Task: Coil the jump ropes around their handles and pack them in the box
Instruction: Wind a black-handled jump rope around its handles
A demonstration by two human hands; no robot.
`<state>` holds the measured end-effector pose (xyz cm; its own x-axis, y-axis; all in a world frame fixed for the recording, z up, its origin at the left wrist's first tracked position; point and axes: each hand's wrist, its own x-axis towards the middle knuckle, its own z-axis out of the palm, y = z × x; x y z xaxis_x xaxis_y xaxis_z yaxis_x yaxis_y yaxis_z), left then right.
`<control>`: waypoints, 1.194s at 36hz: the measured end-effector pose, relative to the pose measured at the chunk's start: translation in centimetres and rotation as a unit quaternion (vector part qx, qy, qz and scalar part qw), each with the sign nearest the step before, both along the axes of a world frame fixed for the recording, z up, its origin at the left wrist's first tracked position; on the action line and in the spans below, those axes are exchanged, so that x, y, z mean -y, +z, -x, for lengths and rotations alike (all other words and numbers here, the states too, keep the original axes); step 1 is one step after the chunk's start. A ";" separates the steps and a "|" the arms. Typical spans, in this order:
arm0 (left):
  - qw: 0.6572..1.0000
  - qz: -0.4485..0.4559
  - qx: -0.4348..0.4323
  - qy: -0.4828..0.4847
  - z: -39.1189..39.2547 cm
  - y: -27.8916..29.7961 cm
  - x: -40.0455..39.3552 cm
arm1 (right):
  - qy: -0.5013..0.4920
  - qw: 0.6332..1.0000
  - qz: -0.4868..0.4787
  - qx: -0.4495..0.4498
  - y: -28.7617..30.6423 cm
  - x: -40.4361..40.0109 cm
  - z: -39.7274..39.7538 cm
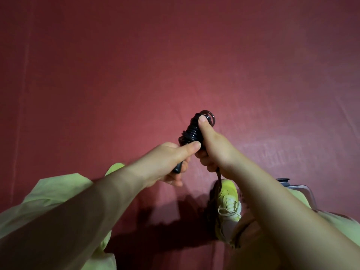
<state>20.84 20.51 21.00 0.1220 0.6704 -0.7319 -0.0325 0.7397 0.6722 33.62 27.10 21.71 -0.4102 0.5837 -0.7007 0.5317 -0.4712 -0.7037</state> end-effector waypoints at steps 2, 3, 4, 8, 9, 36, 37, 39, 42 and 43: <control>0.999 -0.020 -0.033 -0.012 0.2 -0.2 -0.2 | 0.005 1.000 0.020 -0.005 0.0 -0.2 -0.2; 0.997 -0.042 -0.057 -0.029 0.3 -0.3 -0.3 | 0.012 1.000 0.027 -0.005 0.1 -0.3 -0.3; 0.992 -0.069 -0.090 -0.056 0.5 -0.5 -0.3 | 0.021 0.999 0.030 -0.002 0.2 -0.3 -0.4; 0.962 -0.127 -0.198 -0.136 0.9 -0.7 -0.3 | 0.033 0.999 0.017 0.007 0.5 -0.1 -0.7; 0.961 -0.135 -0.199 -0.138 0.9 -0.7 -0.3 | 0.026 1.000 0.011 0.004 0.5 -0.1 -0.7; 0.994 -0.049 0.093 -0.024 -3.0 7.6 6.4 | 0.086 0.978 -0.189 -0.019 7.4 6.4 -5.6; 0.996 -0.073 0.051 -0.028 -3.4 8.3 7.1 | 0.088 0.975 -0.204 -0.001 8.2 7.2 -5.9; 0.992 -0.106 -0.041 -0.049 -3.9 9.6 8.2 | 0.099 0.968 -0.230 0.033 9.6 8.7 -6.4; 0.982 -0.133 -0.118 -0.064 -4.6 12.0 10.1 | 0.110 0.966 -0.233 0.034 11.9 11.0 -7.3; 0.978 -0.144 -0.137 -0.065 -4.8 12.9 10.6 | 0.108 0.968 -0.226 0.022 12.8 11.6 -7.5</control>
